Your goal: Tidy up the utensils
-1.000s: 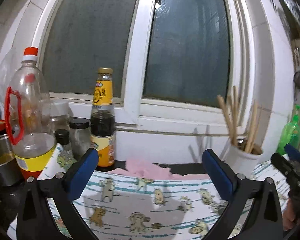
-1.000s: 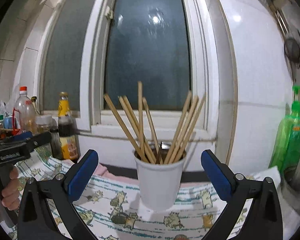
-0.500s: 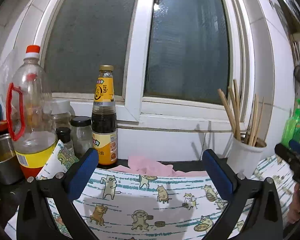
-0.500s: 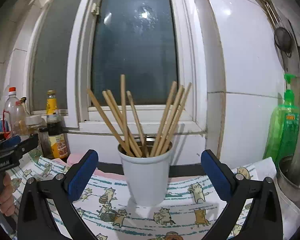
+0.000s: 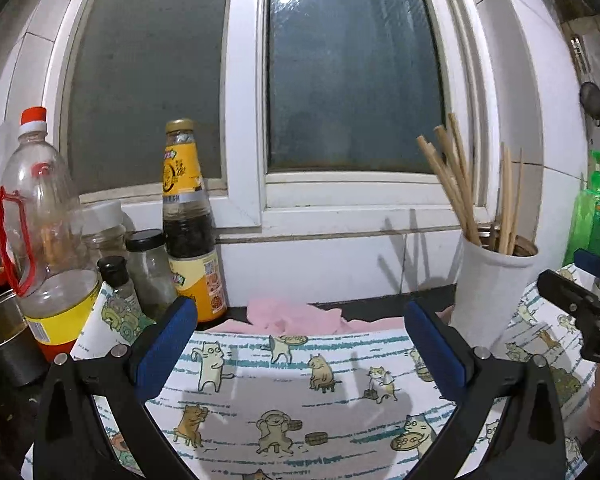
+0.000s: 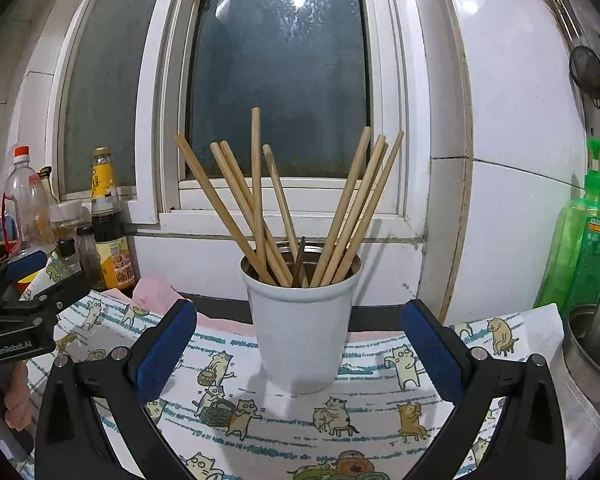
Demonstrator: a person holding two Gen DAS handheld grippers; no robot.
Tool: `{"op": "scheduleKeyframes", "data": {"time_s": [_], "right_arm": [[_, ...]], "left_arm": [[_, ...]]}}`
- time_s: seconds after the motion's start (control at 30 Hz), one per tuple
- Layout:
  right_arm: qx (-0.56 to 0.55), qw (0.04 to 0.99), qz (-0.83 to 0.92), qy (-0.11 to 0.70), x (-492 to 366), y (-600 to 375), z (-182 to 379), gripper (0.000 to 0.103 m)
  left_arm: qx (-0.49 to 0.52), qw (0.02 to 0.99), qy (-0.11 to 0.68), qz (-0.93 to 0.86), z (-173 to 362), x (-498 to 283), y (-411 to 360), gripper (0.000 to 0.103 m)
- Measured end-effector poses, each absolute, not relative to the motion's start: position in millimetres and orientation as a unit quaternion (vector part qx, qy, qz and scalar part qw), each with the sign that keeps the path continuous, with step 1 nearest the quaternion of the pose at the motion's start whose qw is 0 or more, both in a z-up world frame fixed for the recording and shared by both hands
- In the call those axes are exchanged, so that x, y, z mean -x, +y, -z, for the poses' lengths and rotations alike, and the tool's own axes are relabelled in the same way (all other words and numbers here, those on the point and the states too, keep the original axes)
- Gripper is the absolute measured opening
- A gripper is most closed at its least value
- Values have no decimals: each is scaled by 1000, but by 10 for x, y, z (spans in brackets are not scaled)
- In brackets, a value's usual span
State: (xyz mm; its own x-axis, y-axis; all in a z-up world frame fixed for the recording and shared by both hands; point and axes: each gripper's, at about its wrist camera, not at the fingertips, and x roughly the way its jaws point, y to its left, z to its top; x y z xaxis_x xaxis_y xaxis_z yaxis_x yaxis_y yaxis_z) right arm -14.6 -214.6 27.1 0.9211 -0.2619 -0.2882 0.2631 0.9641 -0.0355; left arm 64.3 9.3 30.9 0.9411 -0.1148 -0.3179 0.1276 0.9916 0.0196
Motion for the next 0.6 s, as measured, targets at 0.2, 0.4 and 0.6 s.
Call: {"op": "scheduleKeyframes", "data": {"time_s": [0.2,0.4,0.6], "right_arm": [[-10,979,140,145,165,-2193,-276,103],[-10,979,143,144,168,-2207,-278,103],[-9,979,142,146,162,-2210,-279,103]], "left_arm": [[-21,986,156,57,-314,-631,107,103],[-22,986,157,57,-318,-628,118,103],[-21,986,159,52,-318,-636,124,103]]}}
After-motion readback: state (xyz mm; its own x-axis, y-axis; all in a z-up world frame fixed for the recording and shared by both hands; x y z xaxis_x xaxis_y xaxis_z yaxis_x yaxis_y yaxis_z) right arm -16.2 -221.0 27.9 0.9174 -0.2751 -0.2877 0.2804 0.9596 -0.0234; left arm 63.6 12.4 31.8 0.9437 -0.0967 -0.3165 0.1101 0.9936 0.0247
